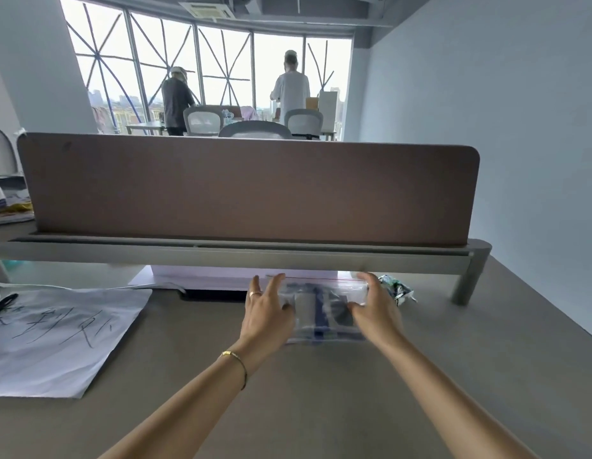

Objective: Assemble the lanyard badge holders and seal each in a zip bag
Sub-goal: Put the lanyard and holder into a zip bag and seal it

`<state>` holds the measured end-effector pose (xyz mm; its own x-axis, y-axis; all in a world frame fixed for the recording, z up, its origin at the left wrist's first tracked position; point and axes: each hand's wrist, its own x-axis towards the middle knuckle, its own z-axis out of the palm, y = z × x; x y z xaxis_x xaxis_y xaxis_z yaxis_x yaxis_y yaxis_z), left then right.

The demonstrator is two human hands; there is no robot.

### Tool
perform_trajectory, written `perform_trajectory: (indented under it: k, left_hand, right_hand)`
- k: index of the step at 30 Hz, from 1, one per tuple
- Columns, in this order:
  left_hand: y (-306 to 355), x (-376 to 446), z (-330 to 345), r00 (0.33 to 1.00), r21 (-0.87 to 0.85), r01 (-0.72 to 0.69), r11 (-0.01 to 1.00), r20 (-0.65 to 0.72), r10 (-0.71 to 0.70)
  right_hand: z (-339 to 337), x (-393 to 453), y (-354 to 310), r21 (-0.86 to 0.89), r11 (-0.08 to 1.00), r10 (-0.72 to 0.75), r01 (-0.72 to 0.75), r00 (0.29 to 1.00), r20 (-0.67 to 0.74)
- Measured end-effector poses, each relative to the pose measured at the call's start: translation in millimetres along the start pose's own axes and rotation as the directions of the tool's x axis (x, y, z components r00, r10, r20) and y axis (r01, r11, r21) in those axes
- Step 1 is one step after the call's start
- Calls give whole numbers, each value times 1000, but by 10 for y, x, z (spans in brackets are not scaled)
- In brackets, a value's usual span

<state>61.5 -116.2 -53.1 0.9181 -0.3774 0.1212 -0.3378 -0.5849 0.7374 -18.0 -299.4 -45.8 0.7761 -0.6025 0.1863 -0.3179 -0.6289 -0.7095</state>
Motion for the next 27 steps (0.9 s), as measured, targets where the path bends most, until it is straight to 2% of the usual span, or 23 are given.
perform_trajectory:
  k: [3, 5, 9, 13, 17, 20, 27]
  left_hand:
    - [52, -28, 26, 996, 17, -65, 998, 63, 64]
    - [100, -84, 35, 993, 53, -93, 994, 81, 88]
    - [113, -149, 98, 995, 100, -99, 990, 28, 96]
    - [114, -253, 126, 997, 49, -67, 997, -25, 68]
    - [72, -356, 94, 995, -38, -63, 997, -75, 60]
    - [36, -434, 7, 992, -63, -72, 995, -111, 65]
    - [-248, -583, -513, 976, -67, -94, 993, -204, 78]
  right_hand:
    - [32, 12, 39, -79, 995, -50, 57, 995, 82]
    - [29, 11, 32, -98, 994, -34, 47, 991, 132]
    - [7, -14, -23, -64, 998, 11, 3, 977, 215]
    - [24, -111, -44, 102, 993, 28, -55, 968, 250]
    - [118, -259, -81, 274, 960, 9, -60, 983, 184]
    - [192, -399, -164, 441, 895, -6, -63, 988, 154]
    - [465, -642, -654, 572, 820, -95, -22, 980, 174]
